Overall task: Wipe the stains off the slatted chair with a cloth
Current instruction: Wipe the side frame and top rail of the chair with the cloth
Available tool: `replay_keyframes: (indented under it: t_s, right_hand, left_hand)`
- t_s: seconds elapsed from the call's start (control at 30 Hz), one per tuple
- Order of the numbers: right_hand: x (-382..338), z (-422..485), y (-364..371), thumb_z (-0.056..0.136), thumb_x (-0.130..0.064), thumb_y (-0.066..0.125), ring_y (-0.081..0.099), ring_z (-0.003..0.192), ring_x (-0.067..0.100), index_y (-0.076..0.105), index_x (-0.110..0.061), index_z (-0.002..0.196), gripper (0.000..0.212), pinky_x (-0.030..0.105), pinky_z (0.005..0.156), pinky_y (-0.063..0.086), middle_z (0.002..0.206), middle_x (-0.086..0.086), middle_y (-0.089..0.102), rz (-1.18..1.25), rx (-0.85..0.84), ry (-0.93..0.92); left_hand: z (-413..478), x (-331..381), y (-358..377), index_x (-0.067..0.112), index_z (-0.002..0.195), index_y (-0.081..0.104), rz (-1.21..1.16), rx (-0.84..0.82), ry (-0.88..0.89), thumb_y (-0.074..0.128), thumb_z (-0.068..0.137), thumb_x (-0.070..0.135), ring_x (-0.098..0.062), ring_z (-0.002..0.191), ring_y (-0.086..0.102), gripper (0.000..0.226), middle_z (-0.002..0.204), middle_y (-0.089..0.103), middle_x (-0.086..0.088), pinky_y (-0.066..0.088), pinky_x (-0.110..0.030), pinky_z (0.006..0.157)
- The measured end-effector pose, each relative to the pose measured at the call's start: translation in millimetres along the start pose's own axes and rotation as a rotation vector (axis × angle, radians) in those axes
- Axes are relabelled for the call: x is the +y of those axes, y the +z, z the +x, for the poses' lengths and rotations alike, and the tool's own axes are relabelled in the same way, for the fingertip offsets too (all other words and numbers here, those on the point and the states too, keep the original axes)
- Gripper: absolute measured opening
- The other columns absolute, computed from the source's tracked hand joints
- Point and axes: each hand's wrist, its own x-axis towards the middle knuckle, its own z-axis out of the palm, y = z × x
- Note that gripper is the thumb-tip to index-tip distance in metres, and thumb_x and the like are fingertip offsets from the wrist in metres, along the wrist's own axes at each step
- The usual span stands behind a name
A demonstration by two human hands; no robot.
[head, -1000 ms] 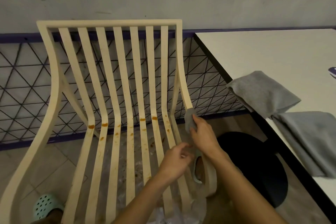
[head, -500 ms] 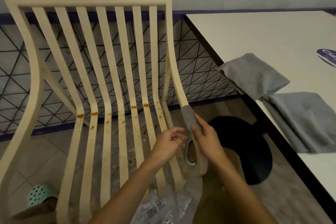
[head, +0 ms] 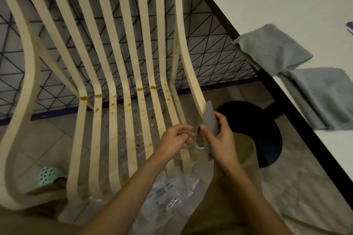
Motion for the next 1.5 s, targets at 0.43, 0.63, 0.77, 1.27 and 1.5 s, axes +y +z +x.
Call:
replay_keyframes:
  t_s: [0.43,0.63,0.77,1.27,1.5]
  right_hand:
    - [-15.8,51.3,15.6,0.090,-0.034,0.064,0.061,0.107,0.020,0.048,-0.014,0.135,0.052,0.035,0.088,0.051,0.120,0.005,0.063,-0.206,-0.005,0.023]
    - [10.8,-7.0,17.7,0.094,-0.038,0.059,0.055,0.108,0.000,0.039,-0.023,0.143,0.054,0.022,0.089,0.049,0.121,-0.016,0.056,-0.139,0.096,-0.062]
    - [27.2,-32.0,19.5,0.093,-0.042,0.058,0.058,0.109,0.004,0.034,-0.032,0.142,0.056,0.031,0.087,0.055,0.113,-0.028,0.052,-0.083,0.063,0.028]
    - [-48.9,101.4,26.4,0.092,-0.031,0.061,0.056,0.114,0.036,0.046,-0.005,0.130,0.049,0.034,0.085,0.044,0.125,0.019,0.059,-0.494,-0.154,0.087]
    - [-42.9,66.4,30.3,0.097,-0.026,0.049,0.055,0.115,0.031,0.040,-0.013,0.141,0.047,0.037,0.087,0.048,0.134,0.012,0.052,-0.566,-0.021,-0.114]
  left_hand:
    - [-27.3,-20.3,16.7,0.016,0.109,0.065,-0.063,-0.033,-0.084,0.045,0.096,0.003,-0.020,0.086,0.070,0.027,0.099,0.075,0.001,0.045,-0.026,0.065]
    - [-32.3,-25.2,9.3,0.014,0.112,0.065,-0.072,-0.025,-0.080,0.044,0.097,0.000,-0.021,0.086,0.071,0.029,0.100,0.074,-0.004,0.051,-0.020,0.065]
    - [-32.6,-34.2,4.6,0.016,0.106,0.066,-0.093,-0.020,-0.086,0.044,0.098,0.001,-0.013,0.075,0.071,0.028,0.095,0.075,-0.001,0.049,-0.016,0.060]
    - [-30.8,-14.9,5.8,0.010,0.108,0.066,-0.172,-0.002,-0.095,0.047,0.100,0.007,-0.014,0.072,0.068,0.021,0.095,0.075,-0.006,0.046,-0.026,0.062]
    - [-30.7,-7.6,-3.8,0.013,0.112,0.065,-0.252,0.061,-0.050,0.047,0.101,0.014,-0.017,0.078,0.071,0.021,0.097,0.075,-0.005,0.052,-0.030,0.069]
